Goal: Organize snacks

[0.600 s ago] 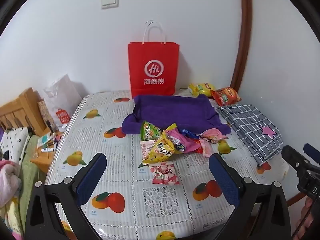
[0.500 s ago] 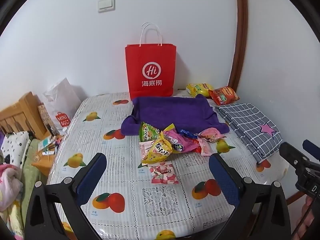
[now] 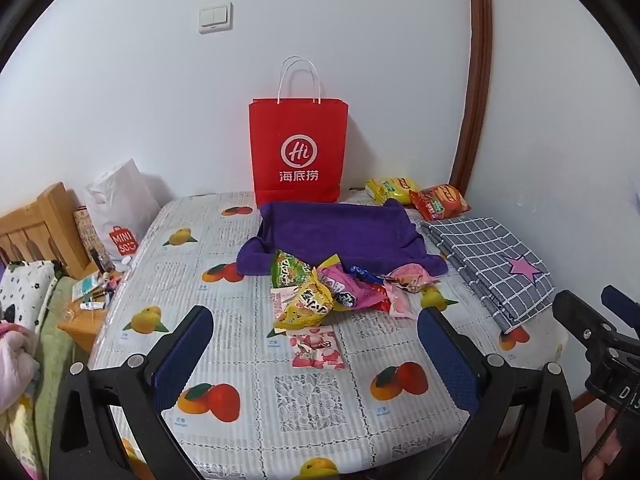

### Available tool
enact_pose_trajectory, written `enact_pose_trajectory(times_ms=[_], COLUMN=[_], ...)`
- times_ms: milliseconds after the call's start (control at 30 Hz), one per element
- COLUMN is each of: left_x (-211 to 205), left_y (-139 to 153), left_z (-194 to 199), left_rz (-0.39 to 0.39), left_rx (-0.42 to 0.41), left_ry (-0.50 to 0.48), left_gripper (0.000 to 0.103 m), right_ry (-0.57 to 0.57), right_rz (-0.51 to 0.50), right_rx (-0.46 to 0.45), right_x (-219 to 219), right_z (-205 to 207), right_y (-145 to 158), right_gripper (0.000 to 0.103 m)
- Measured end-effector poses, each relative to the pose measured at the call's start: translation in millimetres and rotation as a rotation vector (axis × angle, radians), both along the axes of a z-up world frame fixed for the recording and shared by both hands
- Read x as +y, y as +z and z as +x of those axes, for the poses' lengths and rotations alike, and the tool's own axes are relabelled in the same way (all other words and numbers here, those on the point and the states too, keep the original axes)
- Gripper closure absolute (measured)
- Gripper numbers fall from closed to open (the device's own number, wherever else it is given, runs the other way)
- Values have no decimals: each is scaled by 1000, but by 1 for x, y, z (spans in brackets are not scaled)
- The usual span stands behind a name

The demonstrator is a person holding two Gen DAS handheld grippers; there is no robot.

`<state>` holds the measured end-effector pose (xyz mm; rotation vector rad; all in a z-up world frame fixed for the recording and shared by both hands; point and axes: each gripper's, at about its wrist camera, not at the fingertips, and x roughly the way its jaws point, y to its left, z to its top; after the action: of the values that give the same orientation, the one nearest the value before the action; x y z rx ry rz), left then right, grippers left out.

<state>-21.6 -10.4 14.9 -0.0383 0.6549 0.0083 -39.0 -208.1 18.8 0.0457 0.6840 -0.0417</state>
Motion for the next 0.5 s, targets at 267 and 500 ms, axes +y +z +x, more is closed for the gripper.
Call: enact_pose_trajectory(times_ms=[267,500], left_x=[1,7], left_y=[-2,-4], left_z=[0,-2], left_rz=[4,-26], left_rx=[1,-1], left_ry=[3,7], left_gripper=[0,0], right_ry=[9,25], right_rz=[-1,-17], right_rx=[0,-8], right_x=[6,14], right_z=[1,-3], right_y=[-4,-6], right_gripper=[0,0])
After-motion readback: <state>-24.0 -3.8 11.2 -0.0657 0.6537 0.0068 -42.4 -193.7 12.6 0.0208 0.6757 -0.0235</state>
